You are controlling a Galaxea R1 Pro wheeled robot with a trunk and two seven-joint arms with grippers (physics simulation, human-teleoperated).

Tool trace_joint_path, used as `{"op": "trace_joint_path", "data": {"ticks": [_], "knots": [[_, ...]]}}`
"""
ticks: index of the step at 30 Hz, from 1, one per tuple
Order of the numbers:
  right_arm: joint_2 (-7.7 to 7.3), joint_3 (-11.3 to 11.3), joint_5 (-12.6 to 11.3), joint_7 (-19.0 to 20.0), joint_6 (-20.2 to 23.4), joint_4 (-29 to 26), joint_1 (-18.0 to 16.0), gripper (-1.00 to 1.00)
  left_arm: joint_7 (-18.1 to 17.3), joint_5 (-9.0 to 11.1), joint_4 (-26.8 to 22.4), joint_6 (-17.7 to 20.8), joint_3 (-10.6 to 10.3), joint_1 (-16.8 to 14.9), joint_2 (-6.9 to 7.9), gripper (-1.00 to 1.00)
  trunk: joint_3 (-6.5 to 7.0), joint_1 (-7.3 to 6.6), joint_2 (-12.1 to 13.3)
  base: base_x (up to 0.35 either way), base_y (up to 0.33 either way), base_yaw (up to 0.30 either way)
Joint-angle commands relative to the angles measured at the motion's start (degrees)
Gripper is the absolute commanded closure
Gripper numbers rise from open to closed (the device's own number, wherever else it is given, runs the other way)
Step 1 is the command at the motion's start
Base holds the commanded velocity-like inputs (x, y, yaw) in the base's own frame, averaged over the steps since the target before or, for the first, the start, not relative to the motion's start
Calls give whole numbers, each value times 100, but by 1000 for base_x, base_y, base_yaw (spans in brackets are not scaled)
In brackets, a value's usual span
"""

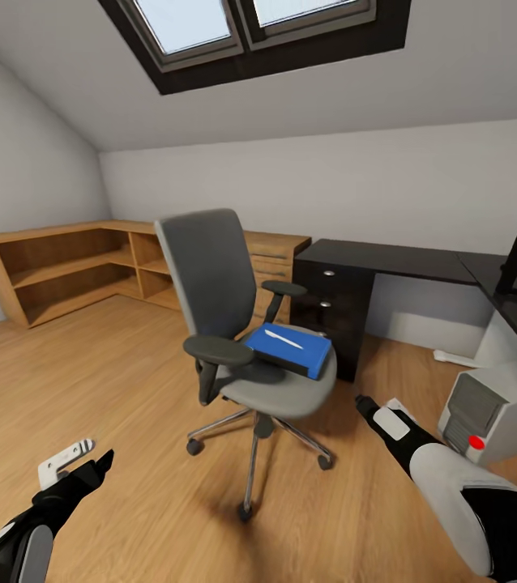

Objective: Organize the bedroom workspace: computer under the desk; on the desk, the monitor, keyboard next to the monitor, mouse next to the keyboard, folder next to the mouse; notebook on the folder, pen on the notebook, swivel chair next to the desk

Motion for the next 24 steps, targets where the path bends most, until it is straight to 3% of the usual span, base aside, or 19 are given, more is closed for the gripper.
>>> {"op": "trace_joint_path", "data": {"ticks": [1, 9, 19, 24], "knots": [[-1, 3, -9, -31, 33, -13, 0, -100, 18, 59, -7, 34, 10, -4, -4, -100, -6, -4, -3, -302, 0, 0], [12, 9, -20, -24, 170, -8, 0, -100, 16, 59, -6, 34, 8, -5, -4, -100, -6, -4, -3, -249, 0, 0], [22, 8, -29, 216, 556, -1, 0, -100, 20, 59, -6, 34, 2, -7, -4, -100, -6, -4, -3, -36, 0, 19], [25, 6, -30, 373, 736, 3, 0, -100, 18, 59, -3, 34, 0, -5, -4, -100, -10, -4, -3, -5, 0, 152]]}}
